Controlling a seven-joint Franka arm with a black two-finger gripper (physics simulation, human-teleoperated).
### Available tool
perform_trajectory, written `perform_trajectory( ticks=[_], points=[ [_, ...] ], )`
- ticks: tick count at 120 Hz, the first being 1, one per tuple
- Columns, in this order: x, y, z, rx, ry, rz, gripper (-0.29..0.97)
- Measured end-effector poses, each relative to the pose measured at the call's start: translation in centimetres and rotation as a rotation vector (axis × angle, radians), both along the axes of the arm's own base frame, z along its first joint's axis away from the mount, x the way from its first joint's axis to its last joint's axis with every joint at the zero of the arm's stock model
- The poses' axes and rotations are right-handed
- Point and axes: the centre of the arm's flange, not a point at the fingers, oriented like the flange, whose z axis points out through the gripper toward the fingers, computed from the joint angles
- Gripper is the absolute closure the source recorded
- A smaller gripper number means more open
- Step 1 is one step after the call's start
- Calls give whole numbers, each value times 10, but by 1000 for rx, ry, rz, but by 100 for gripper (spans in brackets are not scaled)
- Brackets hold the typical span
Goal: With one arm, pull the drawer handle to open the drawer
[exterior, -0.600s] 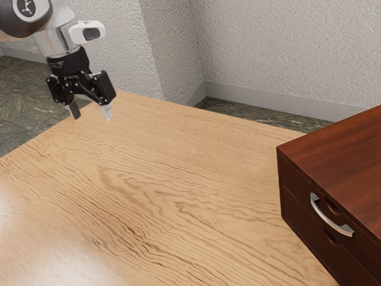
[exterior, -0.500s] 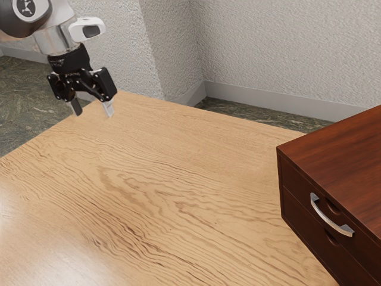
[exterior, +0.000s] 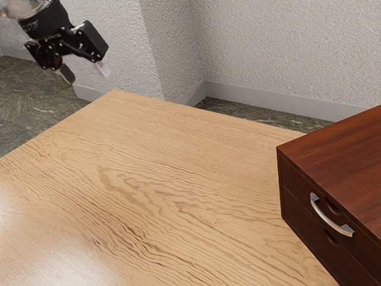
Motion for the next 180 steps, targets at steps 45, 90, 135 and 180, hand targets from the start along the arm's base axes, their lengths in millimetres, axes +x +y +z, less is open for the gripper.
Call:
perform_trajectory(
  ticks=[45, 90, 135, 180],
  points=[
    [12, -197, -43, -110, 162, 157, 3],
    [-2, -247, -119, -191, 188, 378, 3],
    [-2, -287, -150, -272, 131, 481, 3],
    [9, -316, -180, -374, 32, 531, 3]
  ],
)
